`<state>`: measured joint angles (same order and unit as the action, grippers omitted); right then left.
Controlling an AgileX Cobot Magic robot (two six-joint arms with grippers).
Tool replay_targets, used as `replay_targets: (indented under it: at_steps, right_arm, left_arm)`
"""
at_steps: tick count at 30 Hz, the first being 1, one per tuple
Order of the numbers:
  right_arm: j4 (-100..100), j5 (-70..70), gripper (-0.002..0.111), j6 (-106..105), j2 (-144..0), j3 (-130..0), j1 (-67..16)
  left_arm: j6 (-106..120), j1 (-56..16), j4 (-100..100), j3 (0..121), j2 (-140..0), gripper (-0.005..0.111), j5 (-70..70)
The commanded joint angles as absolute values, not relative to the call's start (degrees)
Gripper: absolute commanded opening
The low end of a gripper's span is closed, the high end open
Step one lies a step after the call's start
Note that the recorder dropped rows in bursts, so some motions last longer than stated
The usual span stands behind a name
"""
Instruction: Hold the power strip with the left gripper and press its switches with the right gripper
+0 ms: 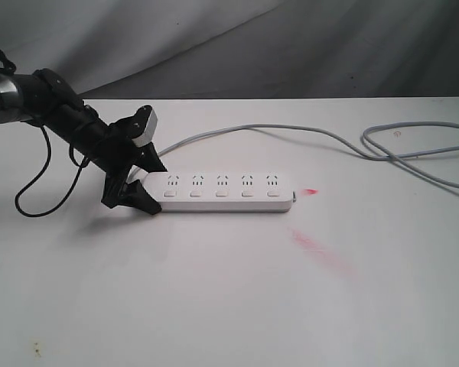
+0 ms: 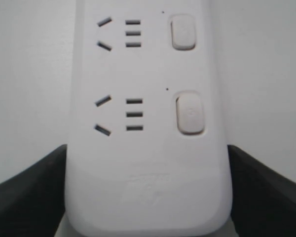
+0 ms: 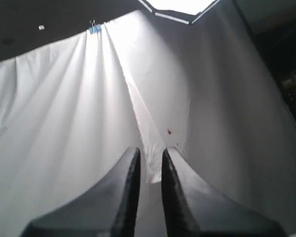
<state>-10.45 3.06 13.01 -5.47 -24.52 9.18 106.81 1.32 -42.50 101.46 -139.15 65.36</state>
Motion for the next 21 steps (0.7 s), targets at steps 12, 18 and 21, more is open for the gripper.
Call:
replay_targets:
  at_steps: [12,18,21]
  right_arm:
    - [-19.23,45.36,0.015,-17.39,-62.89,-84.79,9.05]
    - [-35.16,57.25,0.015,-44.32,-77.17,-91.78,9.05]
    - [-36.33,60.95,0.015,-51.96,-80.70,-91.78,9.05]
  left_arm:
    - [106.45,1.14,-42.55,101.60,-139.19,0.026,66.16]
    - [106.45,1.14,-42.55,101.60,-139.19,0.026,66.16]
    - [106.45,1.14,-42.55,101.60,-139.19,0.026,66.16]
